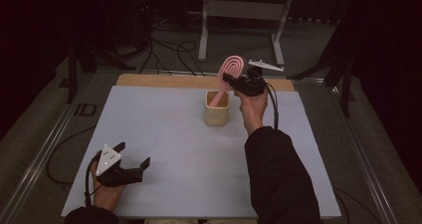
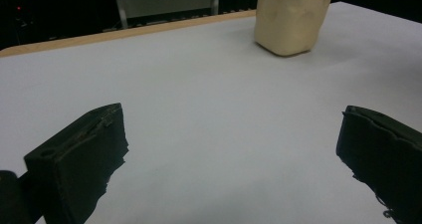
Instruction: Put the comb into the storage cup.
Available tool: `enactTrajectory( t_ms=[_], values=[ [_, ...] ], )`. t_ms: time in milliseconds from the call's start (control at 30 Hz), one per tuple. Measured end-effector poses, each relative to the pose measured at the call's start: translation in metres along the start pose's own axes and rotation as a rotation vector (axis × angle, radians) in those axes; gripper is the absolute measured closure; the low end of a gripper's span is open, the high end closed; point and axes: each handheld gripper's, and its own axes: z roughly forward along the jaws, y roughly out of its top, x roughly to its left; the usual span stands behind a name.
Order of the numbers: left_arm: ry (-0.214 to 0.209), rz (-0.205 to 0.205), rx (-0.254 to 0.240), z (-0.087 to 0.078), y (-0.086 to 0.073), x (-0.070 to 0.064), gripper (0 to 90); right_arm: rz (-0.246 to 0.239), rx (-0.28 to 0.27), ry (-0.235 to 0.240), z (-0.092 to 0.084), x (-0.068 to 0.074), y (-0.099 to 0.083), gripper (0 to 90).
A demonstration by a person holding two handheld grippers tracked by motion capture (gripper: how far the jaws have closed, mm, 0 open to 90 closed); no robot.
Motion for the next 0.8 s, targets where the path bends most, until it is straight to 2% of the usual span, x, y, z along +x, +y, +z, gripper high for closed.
enactTrajectory(
  t_ms=[800],
  values=[
    [0.000, -0.001, -0.001, 0.0000, 0.0000, 0.0000, 0.3, -0.009, 0.018, -0.011, 0.0058, -0.0003, -0.0077, 63.3]
  ],
)
